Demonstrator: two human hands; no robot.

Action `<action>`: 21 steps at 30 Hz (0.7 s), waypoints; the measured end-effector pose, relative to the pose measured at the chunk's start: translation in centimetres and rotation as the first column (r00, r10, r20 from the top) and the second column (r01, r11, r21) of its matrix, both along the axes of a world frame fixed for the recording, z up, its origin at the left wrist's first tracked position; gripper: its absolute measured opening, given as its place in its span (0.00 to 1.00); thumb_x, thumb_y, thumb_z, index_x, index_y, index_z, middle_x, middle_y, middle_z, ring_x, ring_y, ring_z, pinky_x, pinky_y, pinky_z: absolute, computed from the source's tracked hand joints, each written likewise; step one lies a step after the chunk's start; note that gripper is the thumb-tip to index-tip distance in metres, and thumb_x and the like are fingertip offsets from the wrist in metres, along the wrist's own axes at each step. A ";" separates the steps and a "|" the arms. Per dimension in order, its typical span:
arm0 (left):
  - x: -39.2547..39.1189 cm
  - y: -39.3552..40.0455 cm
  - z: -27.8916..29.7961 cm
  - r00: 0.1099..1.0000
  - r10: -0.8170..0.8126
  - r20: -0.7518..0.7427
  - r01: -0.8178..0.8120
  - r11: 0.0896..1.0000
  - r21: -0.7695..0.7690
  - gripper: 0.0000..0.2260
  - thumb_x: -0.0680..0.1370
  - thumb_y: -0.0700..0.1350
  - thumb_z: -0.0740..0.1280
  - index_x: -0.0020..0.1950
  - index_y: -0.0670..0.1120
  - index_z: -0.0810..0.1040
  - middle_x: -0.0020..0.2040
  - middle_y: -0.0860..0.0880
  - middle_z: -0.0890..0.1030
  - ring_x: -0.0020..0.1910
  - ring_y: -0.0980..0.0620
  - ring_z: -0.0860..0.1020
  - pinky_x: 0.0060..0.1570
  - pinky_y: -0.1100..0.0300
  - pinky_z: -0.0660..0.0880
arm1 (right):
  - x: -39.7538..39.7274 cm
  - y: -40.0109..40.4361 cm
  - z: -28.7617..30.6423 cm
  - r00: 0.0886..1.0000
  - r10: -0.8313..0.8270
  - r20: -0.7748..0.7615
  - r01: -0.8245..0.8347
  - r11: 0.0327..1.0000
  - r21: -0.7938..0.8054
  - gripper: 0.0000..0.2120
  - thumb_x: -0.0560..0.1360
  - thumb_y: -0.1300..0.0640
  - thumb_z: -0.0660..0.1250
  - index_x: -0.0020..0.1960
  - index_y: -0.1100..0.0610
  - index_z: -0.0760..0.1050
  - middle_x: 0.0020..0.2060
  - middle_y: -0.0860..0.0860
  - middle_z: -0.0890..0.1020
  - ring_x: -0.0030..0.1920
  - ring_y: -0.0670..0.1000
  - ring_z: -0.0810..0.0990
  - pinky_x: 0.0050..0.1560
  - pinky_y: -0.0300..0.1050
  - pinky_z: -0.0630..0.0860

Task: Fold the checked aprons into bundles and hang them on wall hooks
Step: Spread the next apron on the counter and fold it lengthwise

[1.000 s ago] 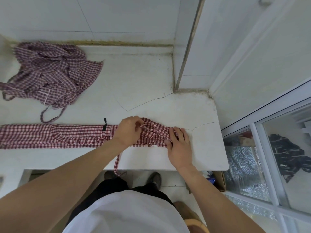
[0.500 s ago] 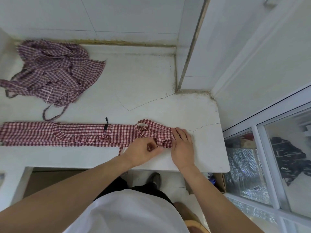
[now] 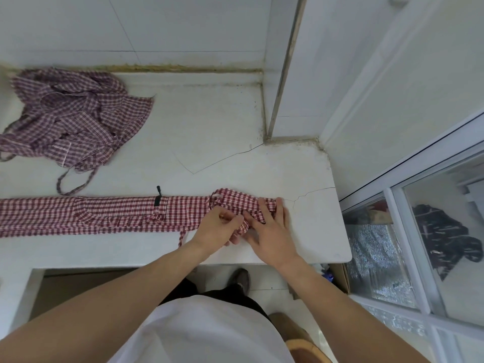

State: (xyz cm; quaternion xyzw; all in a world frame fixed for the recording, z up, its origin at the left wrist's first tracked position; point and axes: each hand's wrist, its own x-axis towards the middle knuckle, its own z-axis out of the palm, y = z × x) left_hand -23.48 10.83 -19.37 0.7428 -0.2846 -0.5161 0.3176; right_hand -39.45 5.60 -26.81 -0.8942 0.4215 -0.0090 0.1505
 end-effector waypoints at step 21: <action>1.1 -5.1 -3.8 0.828 -0.102 0.552 0.117 0.993 0.008 0.10 0.81 0.47 0.63 0.48 0.40 0.72 0.39 0.43 0.78 0.36 0.46 0.76 0.34 0.56 0.71 | -1.6 0.3 0.1 0.998 0.015 0.061 -0.026 0.985 0.172 0.31 0.84 0.42 0.47 0.80 0.57 0.47 0.81 0.52 0.48 0.78 0.60 0.32 0.77 0.61 0.36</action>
